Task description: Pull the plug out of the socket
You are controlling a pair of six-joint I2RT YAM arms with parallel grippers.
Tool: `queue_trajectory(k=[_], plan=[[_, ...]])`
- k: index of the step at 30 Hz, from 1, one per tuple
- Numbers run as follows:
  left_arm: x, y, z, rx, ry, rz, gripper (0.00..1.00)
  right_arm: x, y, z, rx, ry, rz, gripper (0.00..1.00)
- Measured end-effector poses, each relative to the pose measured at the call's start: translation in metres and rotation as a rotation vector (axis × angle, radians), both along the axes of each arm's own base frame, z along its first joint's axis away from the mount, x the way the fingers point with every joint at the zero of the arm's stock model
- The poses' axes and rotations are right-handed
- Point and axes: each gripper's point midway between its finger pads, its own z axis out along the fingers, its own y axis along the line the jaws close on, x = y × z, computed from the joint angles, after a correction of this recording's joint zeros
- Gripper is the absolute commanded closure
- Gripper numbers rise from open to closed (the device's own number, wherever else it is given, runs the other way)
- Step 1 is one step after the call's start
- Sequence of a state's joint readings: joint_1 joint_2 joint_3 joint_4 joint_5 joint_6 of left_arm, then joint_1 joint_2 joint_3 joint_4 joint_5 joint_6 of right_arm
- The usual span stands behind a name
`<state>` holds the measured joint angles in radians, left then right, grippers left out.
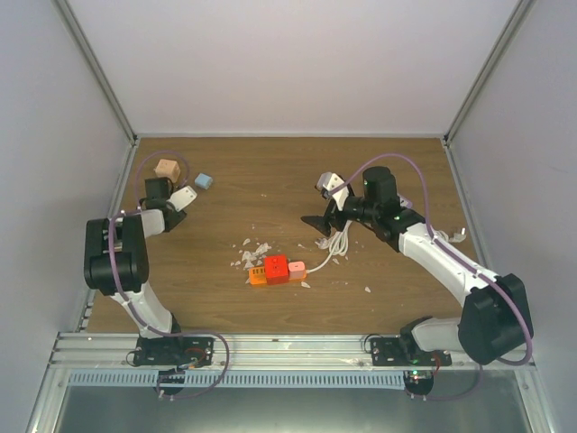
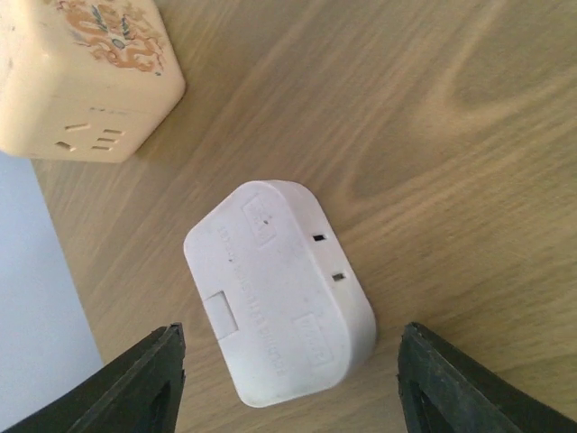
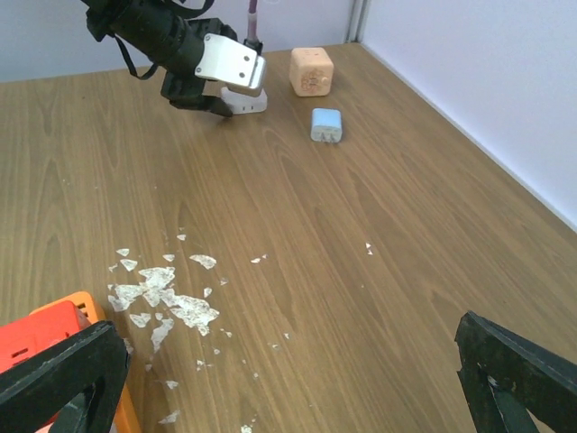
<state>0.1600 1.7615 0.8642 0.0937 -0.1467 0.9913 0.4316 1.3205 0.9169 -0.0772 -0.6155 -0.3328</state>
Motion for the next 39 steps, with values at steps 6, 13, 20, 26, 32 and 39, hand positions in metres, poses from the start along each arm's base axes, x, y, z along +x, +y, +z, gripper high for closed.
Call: queue_trajectory(k=[6,13,20,26,32,39], plan=[[-0.008,-0.013,0.006,-0.084,0.036,-0.016,0.15,-0.005,0.003,0.001,0.011,0.009,0.029,0.00],[-0.008,-0.045,0.061,-0.247,-0.022,-0.107,0.01,-0.012,0.006,0.003,0.026,0.010,0.075,0.00],[-0.026,-0.094,0.113,-0.456,-0.042,-0.270,0.01,-0.034,0.010,-0.004,0.035,-0.007,0.188,0.00],[-0.068,-0.158,0.148,-0.640,0.025,-0.508,0.01,-0.054,0.013,-0.016,0.010,-0.030,0.320,0.00],[-0.130,-0.240,0.157,-0.773,0.158,-0.764,0.01,-0.075,0.011,-0.050,-0.040,-0.019,0.448,0.01],[-0.204,-0.300,0.120,-0.864,0.367,-0.893,0.01,-0.092,0.005,-0.093,-0.070,0.055,0.474,0.08]])
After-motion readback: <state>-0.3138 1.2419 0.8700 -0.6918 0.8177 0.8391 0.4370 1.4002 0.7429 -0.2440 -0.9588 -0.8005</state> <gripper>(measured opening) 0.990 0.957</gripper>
